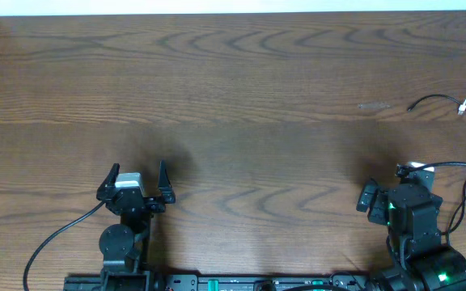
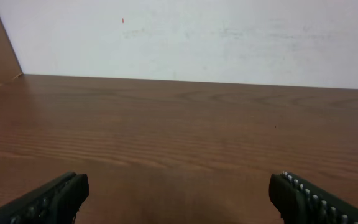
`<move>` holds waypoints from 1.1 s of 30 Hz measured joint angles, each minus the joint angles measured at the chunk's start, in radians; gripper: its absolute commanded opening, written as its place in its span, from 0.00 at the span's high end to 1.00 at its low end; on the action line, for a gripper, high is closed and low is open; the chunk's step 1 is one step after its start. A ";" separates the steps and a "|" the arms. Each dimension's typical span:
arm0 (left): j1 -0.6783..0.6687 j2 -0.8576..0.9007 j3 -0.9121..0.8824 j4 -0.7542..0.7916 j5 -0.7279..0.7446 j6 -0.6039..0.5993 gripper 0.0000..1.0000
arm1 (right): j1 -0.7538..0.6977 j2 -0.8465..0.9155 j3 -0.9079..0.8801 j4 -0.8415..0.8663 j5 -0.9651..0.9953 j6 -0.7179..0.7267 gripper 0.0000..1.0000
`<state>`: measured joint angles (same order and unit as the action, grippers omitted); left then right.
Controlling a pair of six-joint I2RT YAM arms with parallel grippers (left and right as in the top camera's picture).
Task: Untangle cables
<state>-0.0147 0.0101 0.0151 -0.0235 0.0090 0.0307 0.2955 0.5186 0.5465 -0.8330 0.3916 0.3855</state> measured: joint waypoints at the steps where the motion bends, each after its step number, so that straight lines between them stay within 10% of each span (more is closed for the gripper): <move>1: 0.000 0.000 0.000 0.000 0.000 0.000 0.02 | 0.000 0.000 0.000 0.000 0.000 0.000 0.01; 19: 0.000 0.000 0.000 0.000 0.000 0.000 0.02 | -0.004 0.000 0.000 0.019 0.018 -0.008 0.01; 33: 0.000 0.000 0.002 -0.003 0.001 0.003 0.02 | -0.152 -0.370 -0.334 0.501 -0.107 -0.246 0.01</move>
<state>-0.0147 0.0101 0.0174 -0.0261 0.0097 0.0341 0.1432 0.1482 0.2127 -0.3317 0.2844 0.1398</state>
